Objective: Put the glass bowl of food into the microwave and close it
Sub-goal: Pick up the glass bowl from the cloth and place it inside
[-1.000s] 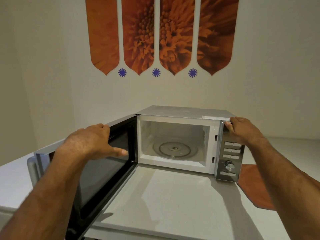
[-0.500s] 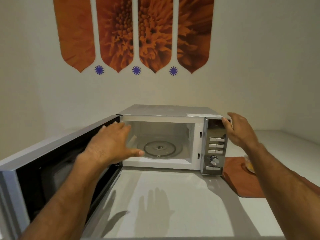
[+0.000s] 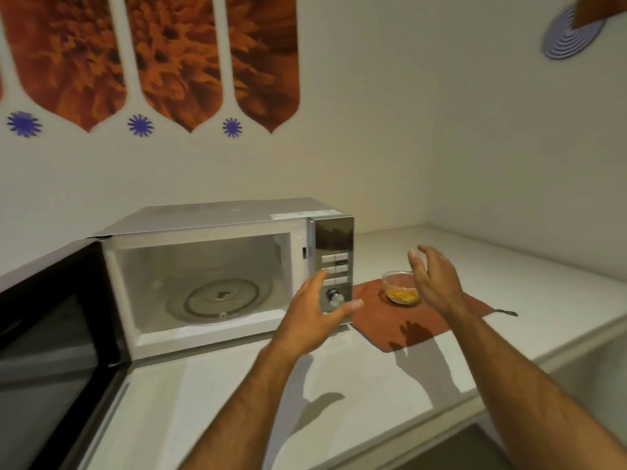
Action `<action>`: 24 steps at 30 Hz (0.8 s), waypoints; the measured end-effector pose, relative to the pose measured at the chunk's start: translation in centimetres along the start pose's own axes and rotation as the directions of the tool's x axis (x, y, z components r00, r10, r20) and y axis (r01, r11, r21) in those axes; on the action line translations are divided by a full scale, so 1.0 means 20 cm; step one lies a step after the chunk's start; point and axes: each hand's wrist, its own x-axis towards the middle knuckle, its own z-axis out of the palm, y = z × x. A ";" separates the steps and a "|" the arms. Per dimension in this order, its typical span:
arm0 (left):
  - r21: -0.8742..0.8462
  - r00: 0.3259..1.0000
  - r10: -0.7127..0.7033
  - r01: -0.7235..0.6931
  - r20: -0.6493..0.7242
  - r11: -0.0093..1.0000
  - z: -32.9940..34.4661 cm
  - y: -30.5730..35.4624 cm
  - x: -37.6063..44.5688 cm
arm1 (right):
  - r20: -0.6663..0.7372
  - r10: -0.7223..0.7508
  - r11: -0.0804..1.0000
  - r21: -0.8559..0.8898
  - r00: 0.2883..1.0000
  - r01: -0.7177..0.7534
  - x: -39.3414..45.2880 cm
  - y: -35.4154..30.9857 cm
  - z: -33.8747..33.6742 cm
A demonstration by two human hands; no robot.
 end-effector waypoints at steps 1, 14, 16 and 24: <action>-0.060 1.000 -0.002 0.003 0.008 0.998 0.07 0.00 0.03 | -0.005 0.030 1.000 0.010 1.000 -0.030 -0.01 0.04 0.00; -0.451 0.978 -0.207 0.177 -0.017 0.875 0.82 -0.07 0.60 | 0.098 0.355 0.822 0.441 0.930 -0.360 0.14 0.52 0.27; -0.495 0.965 -0.262 0.223 -0.010 0.840 0.91 -0.10 0.71 | 0.145 0.390 0.774 0.483 0.909 -0.409 0.21 0.58 0.32; -0.661 0.933 -0.361 0.275 0.007 0.698 1.15 -0.15 1.00 | 0.280 0.516 0.505 0.663 0.810 -0.552 0.41 0.73 0.52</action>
